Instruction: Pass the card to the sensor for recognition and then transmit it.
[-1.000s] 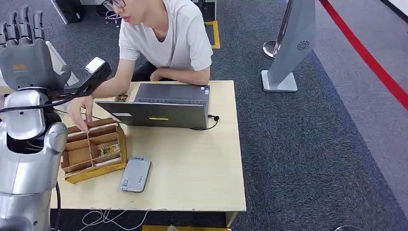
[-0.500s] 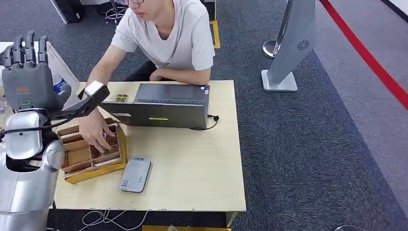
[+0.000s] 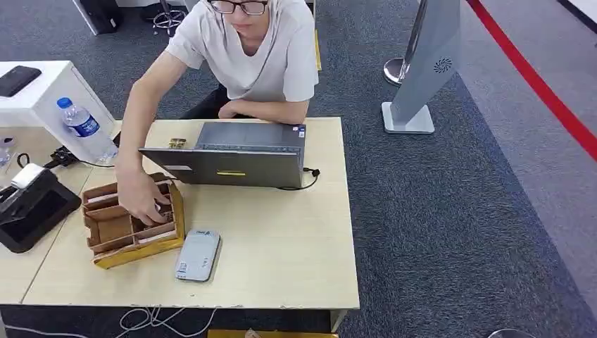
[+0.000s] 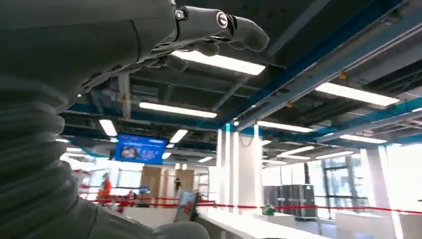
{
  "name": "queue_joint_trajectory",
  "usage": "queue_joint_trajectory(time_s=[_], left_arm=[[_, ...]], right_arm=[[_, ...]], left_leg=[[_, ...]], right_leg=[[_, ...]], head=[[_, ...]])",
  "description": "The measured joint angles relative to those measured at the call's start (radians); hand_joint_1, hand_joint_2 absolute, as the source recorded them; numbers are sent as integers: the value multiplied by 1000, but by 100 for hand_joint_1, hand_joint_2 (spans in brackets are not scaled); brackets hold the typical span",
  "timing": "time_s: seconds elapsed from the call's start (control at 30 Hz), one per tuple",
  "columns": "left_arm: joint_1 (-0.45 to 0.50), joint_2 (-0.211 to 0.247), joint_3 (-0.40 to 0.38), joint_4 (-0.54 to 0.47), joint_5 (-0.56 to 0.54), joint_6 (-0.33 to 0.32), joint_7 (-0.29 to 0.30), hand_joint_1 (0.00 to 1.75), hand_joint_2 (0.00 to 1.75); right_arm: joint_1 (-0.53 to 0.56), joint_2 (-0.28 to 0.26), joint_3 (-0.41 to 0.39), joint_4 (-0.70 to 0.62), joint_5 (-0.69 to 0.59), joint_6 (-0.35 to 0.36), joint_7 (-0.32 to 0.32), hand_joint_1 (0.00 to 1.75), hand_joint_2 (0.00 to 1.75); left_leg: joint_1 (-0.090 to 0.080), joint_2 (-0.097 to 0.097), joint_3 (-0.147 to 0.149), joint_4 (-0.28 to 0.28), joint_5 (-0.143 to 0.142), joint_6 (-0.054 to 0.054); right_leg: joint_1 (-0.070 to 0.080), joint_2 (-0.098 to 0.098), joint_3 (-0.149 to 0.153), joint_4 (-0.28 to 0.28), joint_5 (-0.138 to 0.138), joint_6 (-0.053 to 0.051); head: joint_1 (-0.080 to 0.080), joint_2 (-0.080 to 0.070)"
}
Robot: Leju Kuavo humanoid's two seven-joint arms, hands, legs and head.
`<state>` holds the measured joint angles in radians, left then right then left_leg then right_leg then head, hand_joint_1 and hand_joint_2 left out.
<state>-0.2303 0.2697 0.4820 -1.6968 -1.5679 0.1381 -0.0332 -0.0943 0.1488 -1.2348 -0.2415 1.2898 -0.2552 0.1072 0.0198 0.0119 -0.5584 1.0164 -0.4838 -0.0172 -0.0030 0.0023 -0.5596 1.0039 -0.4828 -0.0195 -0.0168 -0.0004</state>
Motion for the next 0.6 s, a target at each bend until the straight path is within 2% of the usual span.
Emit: queue_joint_trajectory(time_s=[0.07,0.3,0.47,0.5,0.6], left_arm=[[16,0,80,1,9,1,0,0,175],[46,1,393,112,106,71,-95,0,175],[69,13,577,299,188,127,-121,0,175],[71,15,613,364,228,149,-127,0,175],[86,17,676,488,274,191,-138,0,175]], right_arm=[[0,0,0,0,2,1,-3,0,175],[0,-2,0,0,8,5,-18,0,175],[-1,-9,1,0,23,11,-24,0,175],[-1,-11,2,0,26,12,-24,0,175],[-3,-13,2,-1,25,13,-24,0,175]], left_leg=[[0,0,-1,0,0,0],[0,0,-1,0,0,0],[0,0,-1,-1,0,0],[0,-1,-1,-1,0,0],[0,-1,-1,0,0,0]], right_leg=[[0,0,0,0,0,0],[0,-1,0,0,0,0],[0,-1,-1,0,0,0],[0,-1,0,0,-1,0],[0,-2,-1,0,-1,1]], head=[[0,0],[0,0],[1,0],[1,0],[-1,0]])
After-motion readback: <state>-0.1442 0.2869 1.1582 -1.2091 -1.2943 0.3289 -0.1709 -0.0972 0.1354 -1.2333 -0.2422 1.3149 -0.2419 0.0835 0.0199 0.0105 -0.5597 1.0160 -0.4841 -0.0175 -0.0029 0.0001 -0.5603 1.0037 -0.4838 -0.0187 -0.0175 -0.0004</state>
